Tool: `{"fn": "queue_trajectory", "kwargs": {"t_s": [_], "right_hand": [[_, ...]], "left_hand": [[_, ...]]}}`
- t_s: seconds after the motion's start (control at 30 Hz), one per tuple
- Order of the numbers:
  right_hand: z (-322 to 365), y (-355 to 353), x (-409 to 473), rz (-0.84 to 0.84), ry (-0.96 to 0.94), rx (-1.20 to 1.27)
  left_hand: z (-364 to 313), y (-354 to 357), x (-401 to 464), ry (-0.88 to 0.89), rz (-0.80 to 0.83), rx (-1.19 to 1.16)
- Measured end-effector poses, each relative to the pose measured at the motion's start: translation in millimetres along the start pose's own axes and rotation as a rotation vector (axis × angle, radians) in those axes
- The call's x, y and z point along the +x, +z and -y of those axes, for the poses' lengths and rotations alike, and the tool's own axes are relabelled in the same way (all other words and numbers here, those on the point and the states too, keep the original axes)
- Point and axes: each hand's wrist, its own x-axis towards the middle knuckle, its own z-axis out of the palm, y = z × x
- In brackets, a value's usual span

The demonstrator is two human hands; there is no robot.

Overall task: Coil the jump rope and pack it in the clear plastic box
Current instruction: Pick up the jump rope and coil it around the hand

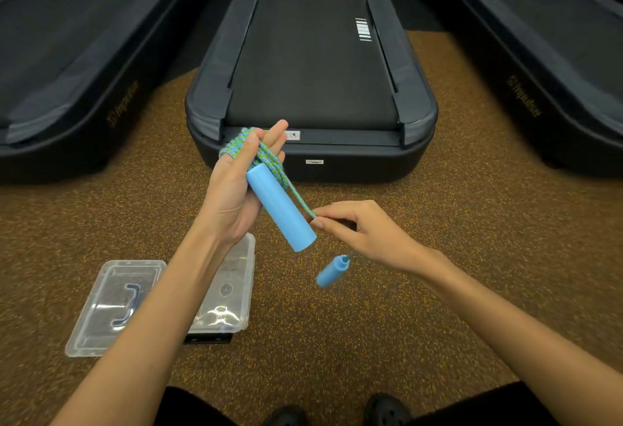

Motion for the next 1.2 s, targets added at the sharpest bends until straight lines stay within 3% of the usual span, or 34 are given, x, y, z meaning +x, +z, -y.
{"fn": "queue_trajectory", "kwargs": {"t_s": [0.2,0.6,0.7,0.9,1.2], "right_hand": [[9,-8,-7,0.078,-0.052,-0.102],[15,-31,-5,-0.152,-0.176,-0.115],[13,-35,-5,-0.202,-0.132,-0.035],[6,-38,-1,-0.278,0.015,0.203],[-23,-22,3,-0.258,0.092,0.277]], "left_hand": [[-3,-15,2,-0.019,-0.110,0.076],[22,4,-21,-0.285,0.290,0.567],[25,8,-26,-0.342,0.429,0.502],[21,12,-29,-0.382,0.504,0.335],[14,16,-25,-0.345,0.505,-0.023]]}}
